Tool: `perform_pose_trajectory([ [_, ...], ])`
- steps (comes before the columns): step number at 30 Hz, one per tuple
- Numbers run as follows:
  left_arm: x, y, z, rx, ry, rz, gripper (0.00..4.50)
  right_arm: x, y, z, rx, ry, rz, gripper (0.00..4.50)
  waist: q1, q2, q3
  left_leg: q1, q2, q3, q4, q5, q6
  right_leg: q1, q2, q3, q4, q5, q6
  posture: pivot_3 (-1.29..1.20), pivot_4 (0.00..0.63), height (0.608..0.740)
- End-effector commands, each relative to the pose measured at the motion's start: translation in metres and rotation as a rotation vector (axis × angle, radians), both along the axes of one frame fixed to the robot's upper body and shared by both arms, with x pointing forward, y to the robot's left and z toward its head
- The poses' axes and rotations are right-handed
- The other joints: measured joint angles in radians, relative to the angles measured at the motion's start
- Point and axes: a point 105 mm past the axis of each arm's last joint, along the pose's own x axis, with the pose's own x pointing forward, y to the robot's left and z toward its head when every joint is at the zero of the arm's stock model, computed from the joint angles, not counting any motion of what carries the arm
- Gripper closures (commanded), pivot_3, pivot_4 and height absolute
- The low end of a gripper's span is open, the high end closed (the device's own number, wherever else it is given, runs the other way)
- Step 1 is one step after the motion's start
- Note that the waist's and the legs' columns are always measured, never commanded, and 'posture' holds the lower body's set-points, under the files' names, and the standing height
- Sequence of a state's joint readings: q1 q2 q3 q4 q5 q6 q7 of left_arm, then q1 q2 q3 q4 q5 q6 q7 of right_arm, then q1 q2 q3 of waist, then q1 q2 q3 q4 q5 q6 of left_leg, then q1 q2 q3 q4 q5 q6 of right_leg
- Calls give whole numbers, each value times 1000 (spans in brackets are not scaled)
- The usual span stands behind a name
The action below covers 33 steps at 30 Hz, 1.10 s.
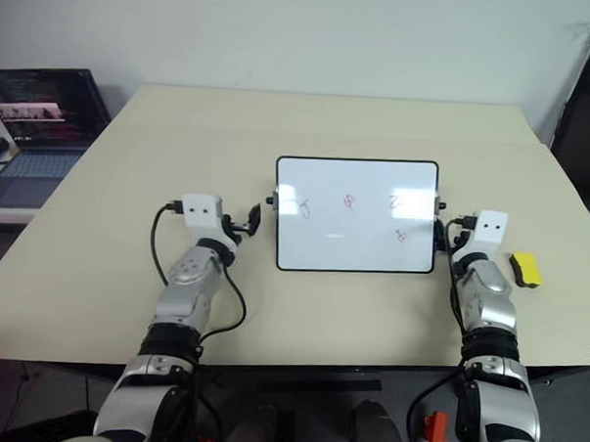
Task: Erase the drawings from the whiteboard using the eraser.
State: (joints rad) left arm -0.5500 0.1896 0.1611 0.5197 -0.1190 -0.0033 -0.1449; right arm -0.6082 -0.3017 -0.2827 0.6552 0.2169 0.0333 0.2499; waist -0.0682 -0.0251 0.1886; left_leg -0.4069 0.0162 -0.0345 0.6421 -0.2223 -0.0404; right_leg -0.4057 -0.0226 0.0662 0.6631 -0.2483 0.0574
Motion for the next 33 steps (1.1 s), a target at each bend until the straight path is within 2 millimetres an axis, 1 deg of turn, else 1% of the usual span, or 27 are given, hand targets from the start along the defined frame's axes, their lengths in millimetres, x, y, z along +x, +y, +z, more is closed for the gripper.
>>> perform_pose_trajectory([
  [1, 3, -6, 14, -5, -38, -20, 0, 4, 14, 18, -8, -69, 30, 40, -2, 0, 0, 0, 0, 0, 0, 0, 0, 0, 0, 0, 0, 0, 0, 0, 150, 740],
  [4, 2, -5, 13, 8, -34, -20, 0, 4, 12, 18, -6, -69, 19, 40, -6, 0, 0, 0, 0, 1, 0, 0, 0, 0, 0, 1, 0, 0, 0, 0, 150, 740],
  [6, 0, 0, 16, 7, -42, -17, 0, 3, 10, 20, -8, -74, 21, 40, -7, 0, 0, 1, 0, 1, 0, 0, 0, 0, 0, 1, 0, 0, 0, 0, 150, 740],
  [9, -8, 24, 43, 84, -122, -65, 0, -1, 4, 38, -31, -99, 39, 40, -16, 0, 0, 1, 0, 3, -1, 0, 0, -1, 0, 2, 0, 0, 0, 0, 150, 740],
  [11, -18, 52, 68, 125, -143, -121, 0, -6, -2, 56, -38, -115, 44, 40, -19, 0, 0, 0, 2, 4, -2, 0, 0, -3, 2, 4, 1, 0, 0, 0, 150, 740],
  [13, -36, 57, 93, 150, -129, -318, 0, -14, -7, 68, -43, -113, 67, 40, -18, 1, 0, -1, 5, 5, -3, 0, 0, -5, 3, 3, 1, 0, 0, 0, 150, 740],
  [14, -44, 54, 101, 169, -111, -413, 0, -17, -10, 70, -53, -102, 76, 40, -16, 1, 0, -1, 7, 6, -3, 0, -1, -5, 4, 3, 1, 0, -1, 0, 150, 740],
  [16, -61, 37, 117, 200, -78, -612, 0, -23, -15, 73, -49, -81, 83, 40, -11, 1, 0, -1, 7, 6, -3, -1, -1, -4, 4, 2, -1, -1, -2, 0, 150, 740],
  [17, -70, 22, 127, 212, -71, -733, 0, -25, -17, 77, -58, -77, 84, 40, -3, 0, 0, -1, 7, 7, -3, -1, -2, -4, 4, 2, -1, -1, -2, 0, 150, 740],
  [19, -81, -3, 138, 225, -68, -893, 0, -28, -24, 82, -70, -71, 84, 40, 12, 1, 0, -1, 7, 7, -3, -1, -2, -3, 3, 2, -3, -1, -2, 0, 150, 740],
  [21, -86, -44, 141, 236, -75, -1058, 0, -33, -35, 87, -76, -70, 69, 40, 33, 0, 0, -2, 6, 7, -1, -1, -2, -2, 3, 1, -3, -1, -1, 0, 150, 740],
  [22, -90, -71, 141, 219, -88, -1155, 0, -36, -43, 89, -76, -66, 52, 40, 40, 0, 0, -2, 6, 7, 0, -1, -2, -2, 3, 1, -4, -1, -1, 0, 150, 740],
  [23, -93, -88, 141, 206, -96, -1217, 0, -39, -49, 90, -75, -63, 39, 40, 44, 0, 0, -2, 6, 7, 1, -1, -2, -1, 3, 1, -4, -2, 1, 0, 150, 740],
  [24, -96, -107, 139, 178, -102, -1278, 0, -42, -55, 91, -78, -56, 31, 40, 45, 0, 0, -2, 5, 7, 2, -1, -2, -1, 3, 2, -5, -2, 2, 0, 150, 740],
  [26, -94, -144, 121, 168, -93, -1347, 0, -47, -72, 86, -101, 9, 4, 40, 41, 0, 0, -2, 5, 8, 2, -1, -2, 0, 3, 3, -6, -1, 3, 0, 150, 740],
  [27, -95, -160, 114, 155, -87, -1377, 0, -49, -82, 83, -110, 45, -18, 40, 40, 1, 0, -2, 5, 9, 2, -1, -1, 0, 3, 4, -6, 0, 1, 0, 150, 740],
  [30, -93, -187, 102, 109, -80, -1411, 0, -54, -100, 77, -124, 117, -53, 40, 22, 1, 0, -2, 6, 10, 1, -1, -1, -1, 5, 5, -7, 0, 0, 0, 150, 740],
  [32, -93, -207, 86, 137, -53, -1417, 0, -58, -112, 71, -120, 170, -66, 40, 14, 1, 0, -1, 7, 10, 1, -1, -1, -2, 6, 6, -5, -1, -1, 0, 150, 740],
  [33, -94, -213, 80, 159, -43, -1423, 0, -60, -116, 69, -110, 188, -69, 40, 11, 1, 0, 0, 8, 10, 0, -1, -1, -2, 6, 6, -5, -1, -1, 0, 150, 740],
])
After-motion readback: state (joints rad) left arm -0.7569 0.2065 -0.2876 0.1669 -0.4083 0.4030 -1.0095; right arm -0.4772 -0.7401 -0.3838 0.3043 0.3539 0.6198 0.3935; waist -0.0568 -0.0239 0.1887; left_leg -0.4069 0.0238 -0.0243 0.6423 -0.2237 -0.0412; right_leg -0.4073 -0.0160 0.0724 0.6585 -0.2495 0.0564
